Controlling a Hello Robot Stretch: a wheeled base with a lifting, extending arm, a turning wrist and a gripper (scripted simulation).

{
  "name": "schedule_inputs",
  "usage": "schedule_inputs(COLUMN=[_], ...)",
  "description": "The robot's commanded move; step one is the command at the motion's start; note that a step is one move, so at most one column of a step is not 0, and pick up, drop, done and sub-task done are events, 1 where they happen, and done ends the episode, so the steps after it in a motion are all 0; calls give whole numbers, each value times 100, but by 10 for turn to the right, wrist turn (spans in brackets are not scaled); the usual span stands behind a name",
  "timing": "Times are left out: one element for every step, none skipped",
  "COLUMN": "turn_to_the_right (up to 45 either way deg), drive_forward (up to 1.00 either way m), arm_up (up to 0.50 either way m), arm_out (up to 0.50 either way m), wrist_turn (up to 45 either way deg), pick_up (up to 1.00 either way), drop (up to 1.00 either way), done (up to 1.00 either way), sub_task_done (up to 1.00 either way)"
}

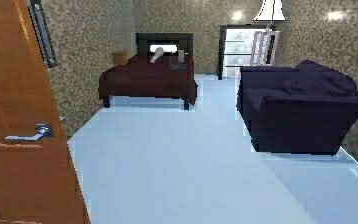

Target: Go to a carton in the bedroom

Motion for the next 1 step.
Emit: schedule_inputs(turn_to_the_right=[0], drive_forward=[100], arm_up=[0], arm_out=[0], wrist_turn=[0], pick_up=[0], drop=[0], done=[0], sub_task_done=[0])
